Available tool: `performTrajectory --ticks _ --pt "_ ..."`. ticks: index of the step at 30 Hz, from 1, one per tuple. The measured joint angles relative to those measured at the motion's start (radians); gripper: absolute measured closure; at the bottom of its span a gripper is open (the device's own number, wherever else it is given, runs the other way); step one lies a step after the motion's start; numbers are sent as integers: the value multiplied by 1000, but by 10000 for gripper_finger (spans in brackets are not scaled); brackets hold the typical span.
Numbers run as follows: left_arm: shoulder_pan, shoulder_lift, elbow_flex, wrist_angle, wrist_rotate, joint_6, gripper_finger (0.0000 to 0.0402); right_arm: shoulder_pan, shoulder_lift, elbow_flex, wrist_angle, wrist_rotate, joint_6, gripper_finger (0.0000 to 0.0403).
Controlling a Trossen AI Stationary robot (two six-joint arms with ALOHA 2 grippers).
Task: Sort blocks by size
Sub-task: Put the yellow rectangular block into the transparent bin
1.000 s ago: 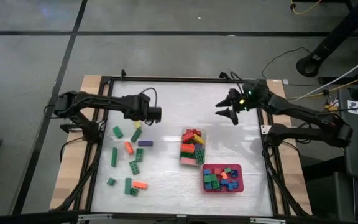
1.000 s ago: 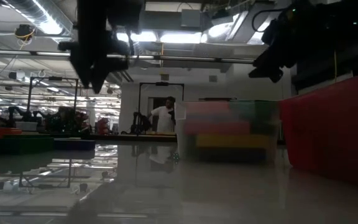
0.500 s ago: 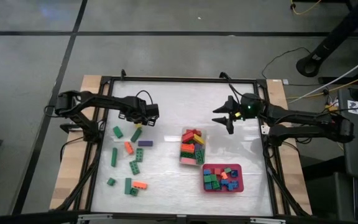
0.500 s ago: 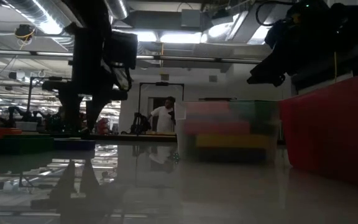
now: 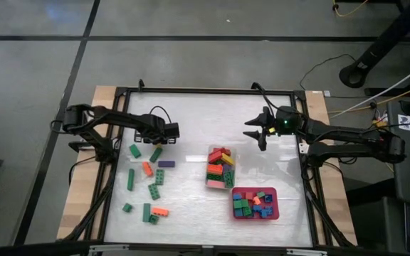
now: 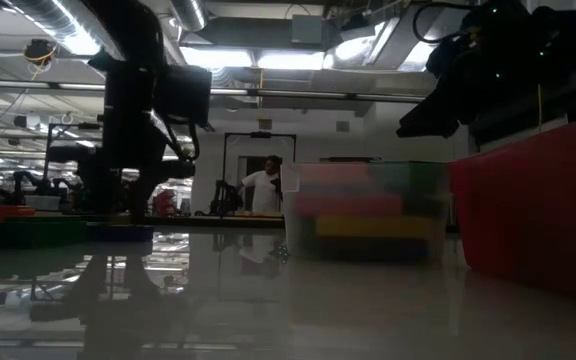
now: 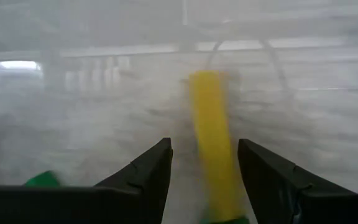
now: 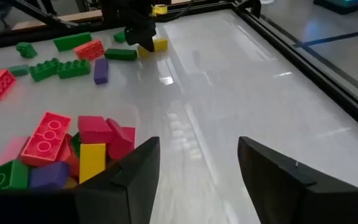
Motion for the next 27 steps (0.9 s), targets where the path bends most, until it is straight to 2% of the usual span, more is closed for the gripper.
performTrajectory --ticks 5,11,14,19,20,25,27 --pt "0 0 -51 111 -1 -1 229 0 0 0 -2 -4 -21 189" --pt "2 -3 -67 136 -5 33 237 0 0 0 -8 -5 -25 189" --pt "2 -2 -67 148 -4 81 271 0 0 0 -8 -8 -25 189" --pt "1 0 -59 183 -24 186 362 0 0 0 -7 -9 -25 189" --pt "2 0 -56 201 -31 203 367 0 0 0 -7 -9 -25 189" --pt "3 -5 -30 402 -61 278 366 0 0 0 -5 -9 -25 189" --pt "-4 -3 -18 543 -46 341 358 0 0 0 -5 -9 -25 189"
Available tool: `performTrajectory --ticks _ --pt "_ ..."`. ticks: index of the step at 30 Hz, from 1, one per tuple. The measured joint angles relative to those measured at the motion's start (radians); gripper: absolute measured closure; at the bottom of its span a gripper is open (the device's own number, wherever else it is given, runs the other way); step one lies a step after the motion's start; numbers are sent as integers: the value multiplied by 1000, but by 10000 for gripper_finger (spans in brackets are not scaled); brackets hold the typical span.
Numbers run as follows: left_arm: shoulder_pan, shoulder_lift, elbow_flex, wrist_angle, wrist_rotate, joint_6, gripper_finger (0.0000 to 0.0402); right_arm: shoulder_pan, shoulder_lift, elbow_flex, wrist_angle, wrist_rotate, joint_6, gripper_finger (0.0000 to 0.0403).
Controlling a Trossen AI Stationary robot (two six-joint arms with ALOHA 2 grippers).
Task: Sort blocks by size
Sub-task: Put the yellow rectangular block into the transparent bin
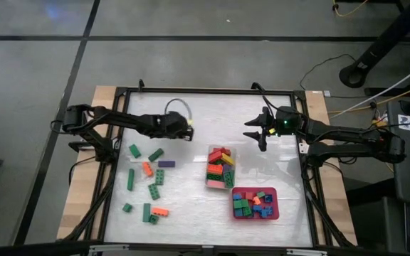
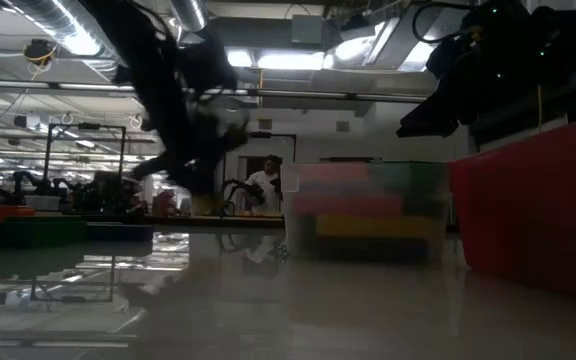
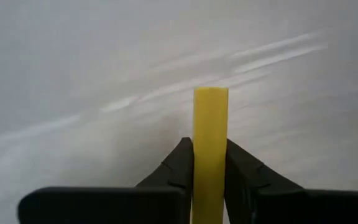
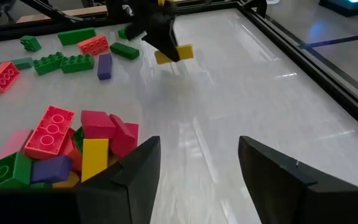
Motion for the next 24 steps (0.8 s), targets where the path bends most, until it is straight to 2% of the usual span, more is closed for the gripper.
performTrajectory --ticks 7,10,17,24 --pt "-49 -3 16 558 93 212 364 0 0 0 0 0 0 189" --pt "-100 -1 16 702 125 315 364 0 0 0 0 0 0 189" --pt "-263 55 17 797 153 502 336 0 0 0 6 0 0 189" --pt "-384 138 17 829 153 512 331 0 0 0 8 0 0 189"
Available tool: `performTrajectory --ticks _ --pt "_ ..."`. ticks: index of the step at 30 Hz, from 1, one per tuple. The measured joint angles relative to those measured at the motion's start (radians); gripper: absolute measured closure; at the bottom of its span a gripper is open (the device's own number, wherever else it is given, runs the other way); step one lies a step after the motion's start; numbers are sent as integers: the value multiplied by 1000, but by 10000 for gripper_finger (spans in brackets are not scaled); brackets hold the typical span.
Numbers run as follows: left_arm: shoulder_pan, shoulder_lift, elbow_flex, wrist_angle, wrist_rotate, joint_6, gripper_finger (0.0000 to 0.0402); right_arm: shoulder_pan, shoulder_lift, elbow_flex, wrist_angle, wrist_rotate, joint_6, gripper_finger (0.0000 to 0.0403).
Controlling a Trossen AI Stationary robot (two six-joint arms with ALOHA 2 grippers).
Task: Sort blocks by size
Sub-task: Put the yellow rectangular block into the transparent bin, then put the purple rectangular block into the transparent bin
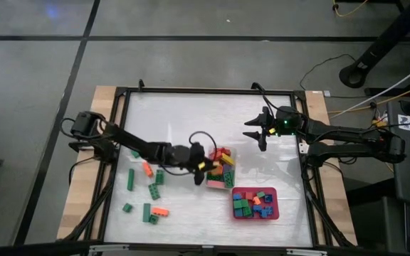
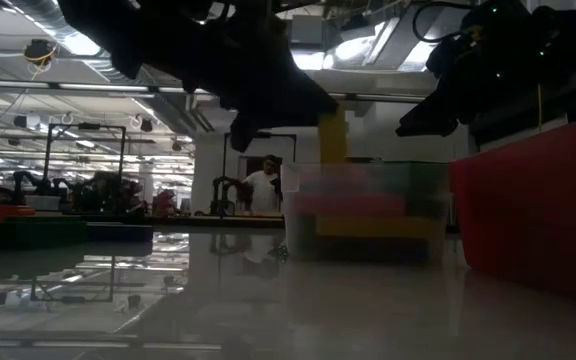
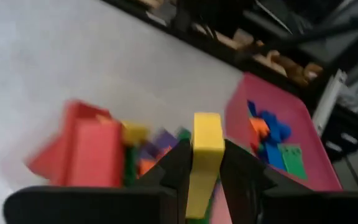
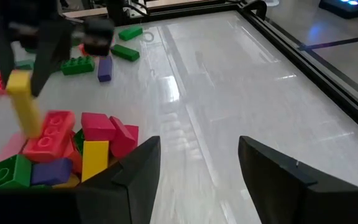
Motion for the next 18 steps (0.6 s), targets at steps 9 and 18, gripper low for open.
performTrajectory --ticks 9,18 --pt "-42 28 0 1 -2 -25 328 0 0 0 1 0 0 189" --pt "-19 28 0 82 -7 -7 327 0 0 0 2 0 0 189"
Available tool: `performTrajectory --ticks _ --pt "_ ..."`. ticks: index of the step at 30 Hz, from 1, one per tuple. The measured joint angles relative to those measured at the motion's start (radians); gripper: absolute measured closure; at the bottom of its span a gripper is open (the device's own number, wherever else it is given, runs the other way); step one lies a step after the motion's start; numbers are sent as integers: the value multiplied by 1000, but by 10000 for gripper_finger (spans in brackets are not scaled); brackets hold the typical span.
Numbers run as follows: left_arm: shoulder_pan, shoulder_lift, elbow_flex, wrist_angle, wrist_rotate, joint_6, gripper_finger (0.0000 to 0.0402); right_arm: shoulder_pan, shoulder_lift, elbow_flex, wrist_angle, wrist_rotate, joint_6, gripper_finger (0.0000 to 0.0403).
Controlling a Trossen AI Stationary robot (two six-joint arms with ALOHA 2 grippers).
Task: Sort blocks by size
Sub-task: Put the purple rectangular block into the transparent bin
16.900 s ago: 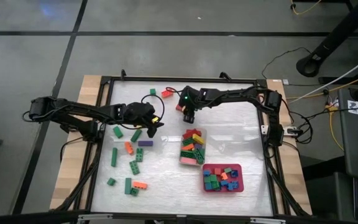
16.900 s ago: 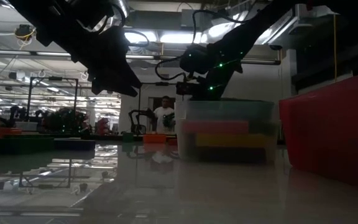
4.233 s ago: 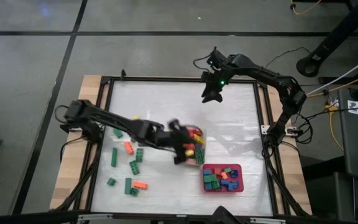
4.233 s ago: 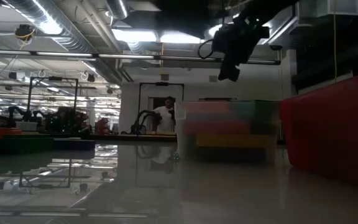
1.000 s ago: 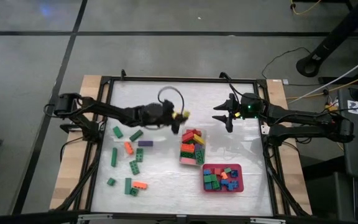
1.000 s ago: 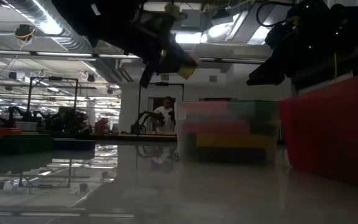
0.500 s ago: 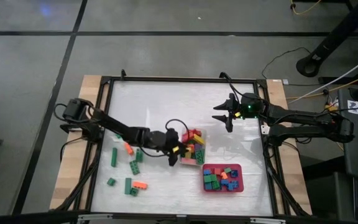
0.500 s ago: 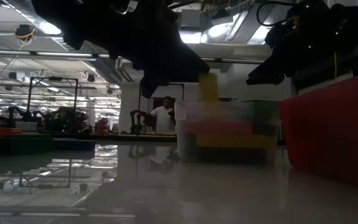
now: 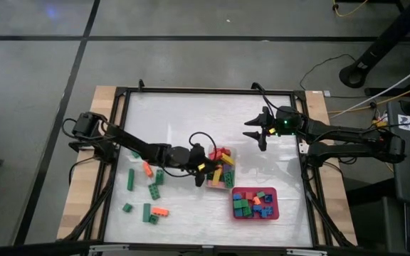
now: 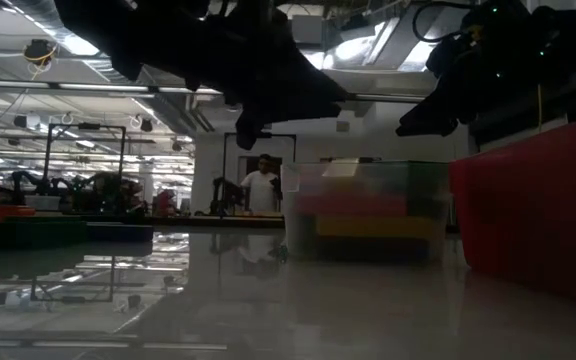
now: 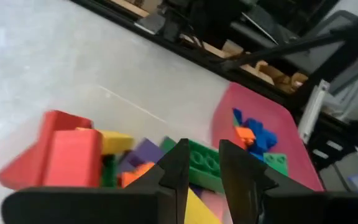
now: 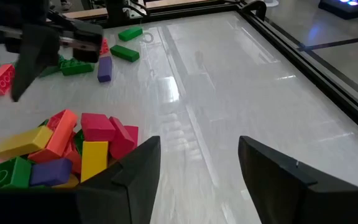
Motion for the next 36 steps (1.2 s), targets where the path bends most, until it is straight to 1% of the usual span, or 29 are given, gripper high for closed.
performTrajectory --ticks 9,12,14,17,22,27,30,33,36 --pt "91 -3 0 -23 -2 45 327 0 0 0 0 0 0 189" --pt "117 -24 0 -80 14 68 327 0 0 0 0 -1 0 189" --pt "131 -39 3 -133 46 107 326 0 0 0 0 -2 0 189" --pt "145 -60 24 -240 58 148 313 0 0 0 0 -2 0 189" --pt "150 -86 81 -444 59 181 261 0 0 0 0 -2 0 189" --pt "141 -114 133 -724 108 183 220 0 0 0 0 -3 -2 189" --pt "125 -121 153 -879 114 183 210 0 0 0 -1 -5 -6 189" --pt "108 -125 160 -996 115 175 208 0 -4 -2 1 -60 -8 189" --pt "87 -125 159 -1117 115 168 208 0 -24 -40 57 -97 -12 189"
